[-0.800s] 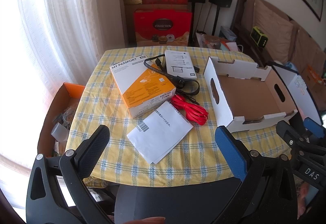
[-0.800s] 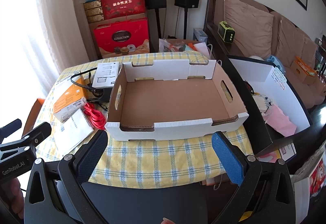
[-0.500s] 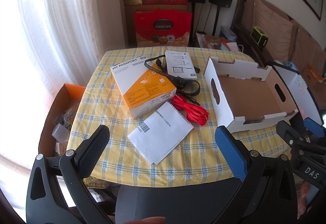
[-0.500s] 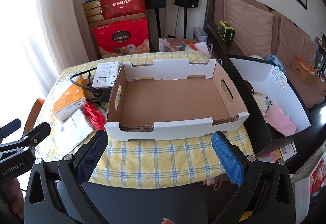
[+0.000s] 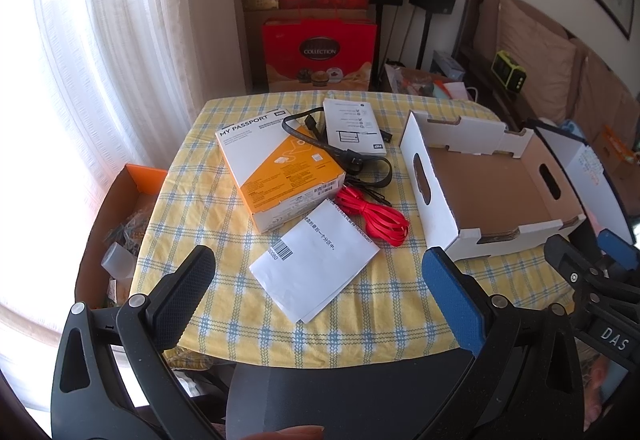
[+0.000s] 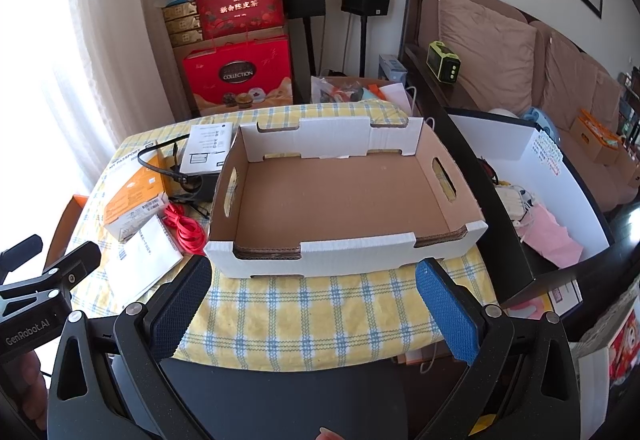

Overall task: Organize objects
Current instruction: 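Clamp the cardboard box wall with the right gripper while the left gripper approaches the papers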

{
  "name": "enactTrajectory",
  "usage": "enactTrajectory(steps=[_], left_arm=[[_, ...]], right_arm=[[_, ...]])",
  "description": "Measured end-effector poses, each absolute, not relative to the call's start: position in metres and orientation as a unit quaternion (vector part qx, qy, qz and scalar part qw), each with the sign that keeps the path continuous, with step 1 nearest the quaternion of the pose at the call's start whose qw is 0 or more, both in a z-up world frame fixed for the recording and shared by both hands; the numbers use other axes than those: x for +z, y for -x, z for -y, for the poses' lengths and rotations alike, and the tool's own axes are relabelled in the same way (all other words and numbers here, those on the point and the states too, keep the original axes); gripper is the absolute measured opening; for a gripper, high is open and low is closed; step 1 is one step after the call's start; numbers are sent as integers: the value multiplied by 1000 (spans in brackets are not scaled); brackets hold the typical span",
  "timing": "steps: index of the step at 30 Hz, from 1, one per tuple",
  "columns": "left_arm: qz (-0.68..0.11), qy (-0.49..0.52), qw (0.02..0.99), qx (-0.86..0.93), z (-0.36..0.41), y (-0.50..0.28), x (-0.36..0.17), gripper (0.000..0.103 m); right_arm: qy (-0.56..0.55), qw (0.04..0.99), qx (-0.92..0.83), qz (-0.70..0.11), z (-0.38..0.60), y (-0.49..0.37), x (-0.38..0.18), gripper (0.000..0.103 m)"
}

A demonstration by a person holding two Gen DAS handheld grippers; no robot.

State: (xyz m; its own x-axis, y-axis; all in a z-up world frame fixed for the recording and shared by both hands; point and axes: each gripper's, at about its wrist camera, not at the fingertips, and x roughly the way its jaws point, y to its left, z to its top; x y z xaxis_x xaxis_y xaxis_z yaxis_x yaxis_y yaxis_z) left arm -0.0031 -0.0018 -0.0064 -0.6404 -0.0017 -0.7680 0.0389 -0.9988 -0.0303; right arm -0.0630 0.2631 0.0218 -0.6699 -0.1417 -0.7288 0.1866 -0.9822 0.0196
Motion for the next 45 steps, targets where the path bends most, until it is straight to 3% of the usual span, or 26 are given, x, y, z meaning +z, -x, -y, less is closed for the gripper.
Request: enactTrajectory(steps=[14,45], left_arm=[[-13,-422,19,-906,3,12,-8,103],[-19,-440,-13,-898,44,98,-41,103]], right_arm=[[-392,73,-916,-38,-272,76,20,103],[-428,20,-902,-57,-354,209,-8,103]])
